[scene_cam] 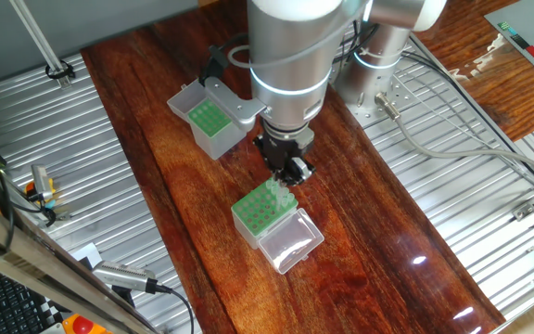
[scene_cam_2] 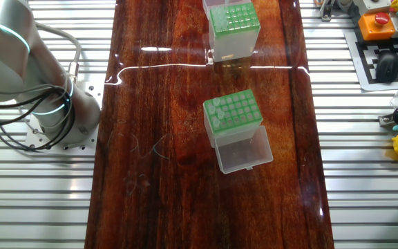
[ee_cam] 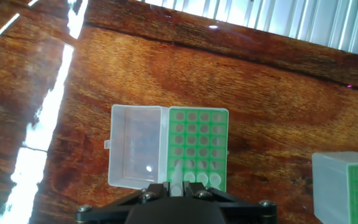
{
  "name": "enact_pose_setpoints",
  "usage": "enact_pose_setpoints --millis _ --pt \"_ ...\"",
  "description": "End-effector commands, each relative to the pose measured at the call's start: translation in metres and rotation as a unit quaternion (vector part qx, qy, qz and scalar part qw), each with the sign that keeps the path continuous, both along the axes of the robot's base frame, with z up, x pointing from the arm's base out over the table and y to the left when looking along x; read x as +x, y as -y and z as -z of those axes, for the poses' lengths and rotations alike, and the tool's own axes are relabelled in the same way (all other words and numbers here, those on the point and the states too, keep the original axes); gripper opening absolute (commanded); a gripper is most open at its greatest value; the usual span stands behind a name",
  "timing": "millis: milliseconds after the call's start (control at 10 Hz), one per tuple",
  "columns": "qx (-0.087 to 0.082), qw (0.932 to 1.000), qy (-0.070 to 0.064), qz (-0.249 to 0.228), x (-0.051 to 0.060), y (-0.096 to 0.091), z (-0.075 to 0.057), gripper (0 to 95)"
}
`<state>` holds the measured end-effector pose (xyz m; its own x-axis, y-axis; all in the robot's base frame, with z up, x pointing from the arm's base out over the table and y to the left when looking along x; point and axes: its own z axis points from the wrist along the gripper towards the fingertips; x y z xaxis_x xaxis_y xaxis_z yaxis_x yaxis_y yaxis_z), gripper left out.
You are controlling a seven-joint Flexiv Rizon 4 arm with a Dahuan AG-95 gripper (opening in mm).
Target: Transfer all large pipette tips from one holder to another
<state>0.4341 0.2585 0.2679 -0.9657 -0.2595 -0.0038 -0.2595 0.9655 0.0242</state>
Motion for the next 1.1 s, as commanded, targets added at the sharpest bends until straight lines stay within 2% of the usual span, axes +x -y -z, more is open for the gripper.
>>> enact_pose_setpoints --millis 100,200,300,400,800,900,1100 --pt "-0.002 1.0 0.001 0.002 0.003 -0.002 0.009 0.0" --pt "-0.002 1.0 0.001 0.003 0.004 -0.004 0.014 0.0" --pt "-0.001 1.0 0.003 -0.002 0.004 -0.004 0.017 19.0" --pt "-0.001 1.0 0.004 -0.004 0.004 -0.004 0.018 57.0" --pt "-0.001 1.0 0.004 -0.007 0.004 -0.004 0.019 57.0" --pt "-0.001 0.9999 0.005 -0.011 0.004 0.0 0.018 38.0" --pt "0.0 0.9996 0.001 -0.029 -0.001 0.021 0.013 38.0"
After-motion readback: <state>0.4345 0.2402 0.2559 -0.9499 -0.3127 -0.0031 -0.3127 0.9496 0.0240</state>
